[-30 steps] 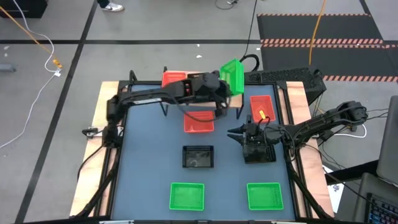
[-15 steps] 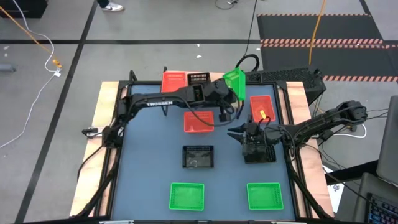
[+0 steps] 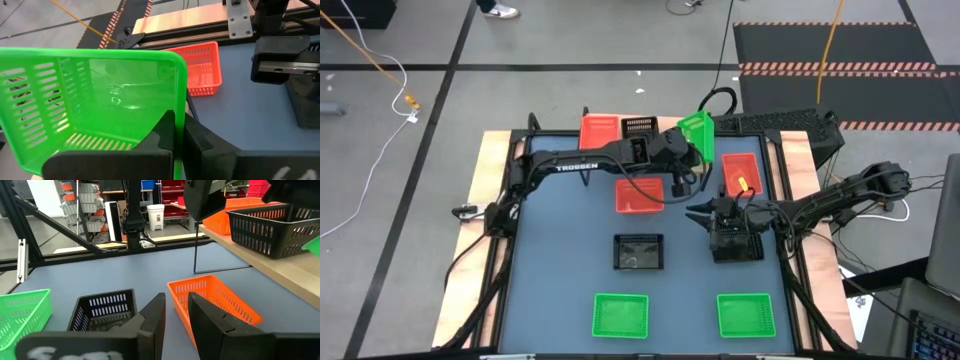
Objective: Stack baskets on shelf by color
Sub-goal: Put the left green bin on the shelf
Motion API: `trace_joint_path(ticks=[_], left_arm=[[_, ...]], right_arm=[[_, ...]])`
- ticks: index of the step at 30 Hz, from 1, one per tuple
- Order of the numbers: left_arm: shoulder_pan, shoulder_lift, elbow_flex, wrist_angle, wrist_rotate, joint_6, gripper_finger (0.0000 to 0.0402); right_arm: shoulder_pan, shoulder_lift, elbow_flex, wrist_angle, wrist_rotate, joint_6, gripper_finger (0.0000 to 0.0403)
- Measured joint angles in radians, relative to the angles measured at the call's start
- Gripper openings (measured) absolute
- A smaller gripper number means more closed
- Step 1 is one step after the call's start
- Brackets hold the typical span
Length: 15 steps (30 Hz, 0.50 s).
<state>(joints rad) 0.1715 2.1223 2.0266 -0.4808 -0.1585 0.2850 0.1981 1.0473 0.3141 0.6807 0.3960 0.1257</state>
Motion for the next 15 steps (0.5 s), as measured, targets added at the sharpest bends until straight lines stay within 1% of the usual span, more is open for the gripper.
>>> trace_joint_path(ticks=[5, 11, 15], left_arm=[[0.0, 0.0, 0.0, -0.023, 0.0, -0.002, 0.0023], [0.0, 0.0, 0.0, -0.068, 0.0, -0.002, 0.0007], [0.0, 0.0, 0.0, -0.076, 0.0, -0.006, 0.002]], right_arm=[[0.0, 0.0, 0.0, -0.002, 0.0, 0.0, 0.008], [0.0, 0.0, 0.0, -0.003, 0.0, 0.0, 0.008], [0.0, 0.0, 0.0, -0.003, 0.0, 0.0, 0.008]])
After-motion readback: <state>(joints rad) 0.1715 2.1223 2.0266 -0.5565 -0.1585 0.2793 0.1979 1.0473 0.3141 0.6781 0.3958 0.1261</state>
